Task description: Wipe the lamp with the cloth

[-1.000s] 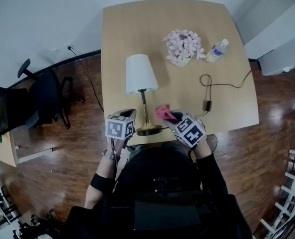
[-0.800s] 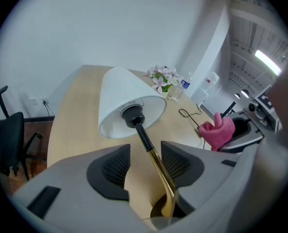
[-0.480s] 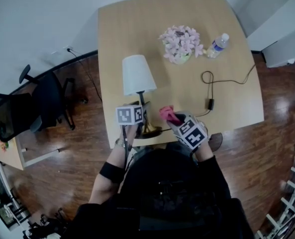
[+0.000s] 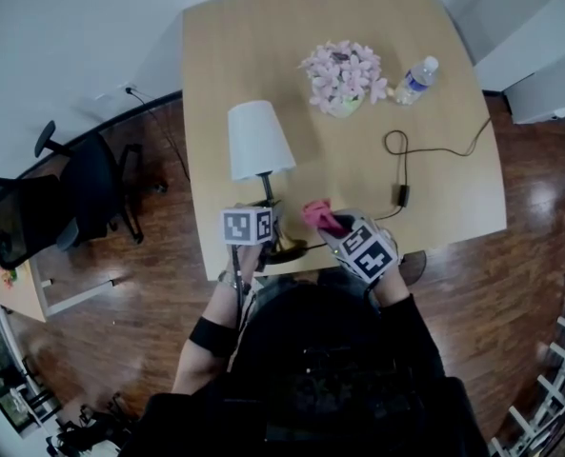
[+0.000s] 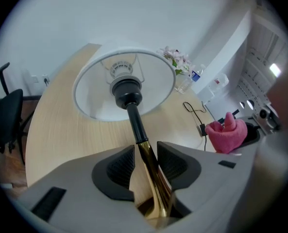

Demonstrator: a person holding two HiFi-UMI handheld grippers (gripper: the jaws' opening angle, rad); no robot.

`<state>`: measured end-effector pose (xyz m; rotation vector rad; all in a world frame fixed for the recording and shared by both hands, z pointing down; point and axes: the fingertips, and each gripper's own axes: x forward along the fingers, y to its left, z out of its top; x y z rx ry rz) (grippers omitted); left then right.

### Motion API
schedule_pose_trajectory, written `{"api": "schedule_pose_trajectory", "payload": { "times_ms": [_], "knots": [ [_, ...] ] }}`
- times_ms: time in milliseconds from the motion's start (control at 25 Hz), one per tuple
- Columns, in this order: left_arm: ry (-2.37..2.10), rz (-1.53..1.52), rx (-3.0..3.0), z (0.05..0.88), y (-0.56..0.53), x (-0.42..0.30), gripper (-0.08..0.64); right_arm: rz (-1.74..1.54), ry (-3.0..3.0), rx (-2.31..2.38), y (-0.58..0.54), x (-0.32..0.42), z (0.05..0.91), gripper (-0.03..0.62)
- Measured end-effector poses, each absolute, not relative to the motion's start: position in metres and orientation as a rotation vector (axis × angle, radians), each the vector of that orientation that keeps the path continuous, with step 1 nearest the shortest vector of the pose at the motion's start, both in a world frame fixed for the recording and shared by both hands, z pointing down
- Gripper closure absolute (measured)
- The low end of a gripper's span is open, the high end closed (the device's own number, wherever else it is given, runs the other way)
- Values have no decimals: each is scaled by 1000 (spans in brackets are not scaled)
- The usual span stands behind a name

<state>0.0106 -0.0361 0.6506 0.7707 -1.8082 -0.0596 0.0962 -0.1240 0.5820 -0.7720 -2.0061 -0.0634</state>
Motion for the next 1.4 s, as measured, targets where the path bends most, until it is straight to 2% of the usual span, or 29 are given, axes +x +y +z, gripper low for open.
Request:
{"api": "schedule_pose_trajectory", "payload": {
  "times_ms": [80,400,800,1400],
  "knots": [
    [-1802,-30,790,650,-36,12,431,-61,-2005,-782,-122,97,582,474],
    [-1819,-118,797,647,-33,8,454,-62,-1997,-805,-119,100,586,474],
    [-1889,-8,838,627,-34,-7,459,-60,-2011,-794,-122,96,583,474],
    [-2105,11,845,570,-49,-89,459,-61,-2026,-769,-129,86,580,474]
  ]
}}
